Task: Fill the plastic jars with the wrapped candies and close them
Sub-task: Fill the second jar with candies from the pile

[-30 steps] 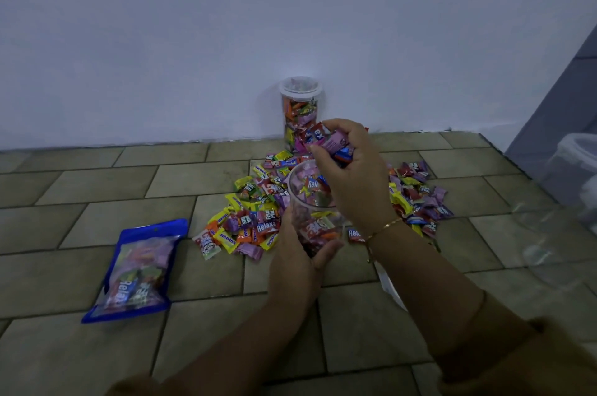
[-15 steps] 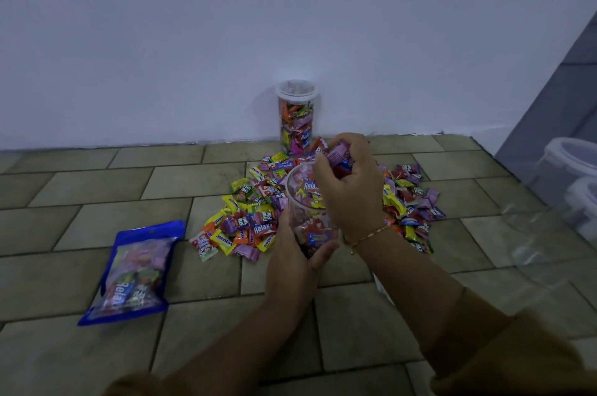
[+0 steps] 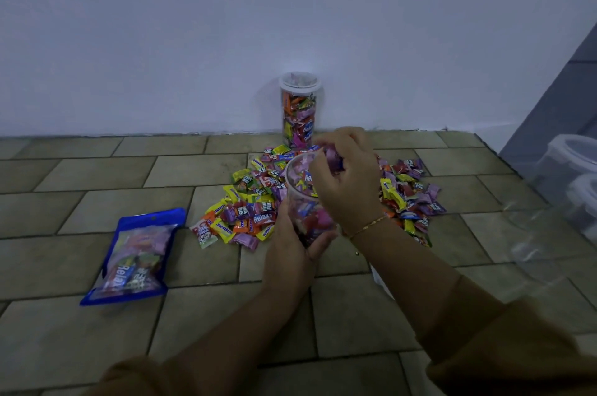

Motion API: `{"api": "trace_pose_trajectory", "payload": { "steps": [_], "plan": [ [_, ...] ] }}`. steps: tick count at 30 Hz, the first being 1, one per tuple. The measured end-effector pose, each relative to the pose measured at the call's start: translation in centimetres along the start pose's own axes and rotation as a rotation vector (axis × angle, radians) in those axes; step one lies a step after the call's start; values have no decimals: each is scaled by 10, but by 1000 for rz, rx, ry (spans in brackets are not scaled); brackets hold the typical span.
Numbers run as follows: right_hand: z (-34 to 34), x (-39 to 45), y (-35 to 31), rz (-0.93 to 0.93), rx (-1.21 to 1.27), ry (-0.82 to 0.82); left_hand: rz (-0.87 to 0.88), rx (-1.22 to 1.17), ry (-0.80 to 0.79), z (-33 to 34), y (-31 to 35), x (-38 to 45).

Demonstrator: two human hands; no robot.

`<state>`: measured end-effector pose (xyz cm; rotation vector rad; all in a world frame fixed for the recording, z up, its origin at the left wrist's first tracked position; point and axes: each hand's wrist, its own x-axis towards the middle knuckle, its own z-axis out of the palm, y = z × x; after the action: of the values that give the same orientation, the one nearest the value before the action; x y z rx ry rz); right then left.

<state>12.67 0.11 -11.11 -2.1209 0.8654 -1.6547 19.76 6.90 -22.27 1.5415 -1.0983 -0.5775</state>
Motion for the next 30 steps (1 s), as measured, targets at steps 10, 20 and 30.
{"api": "trace_pose_trajectory", "payload": {
  "steps": [10, 20, 30],
  "plan": [
    [-4, -3, 0, 43, 99, -63, 15, 26, 15, -2, 4, -2],
    [-76, -26, 88, 304, -353, -260, 1, 20, 13, -3, 3, -1],
    [-92, -65, 118, 617, -524, -819, 36, -6, -3, -3, 4, -3]
  ]
}}
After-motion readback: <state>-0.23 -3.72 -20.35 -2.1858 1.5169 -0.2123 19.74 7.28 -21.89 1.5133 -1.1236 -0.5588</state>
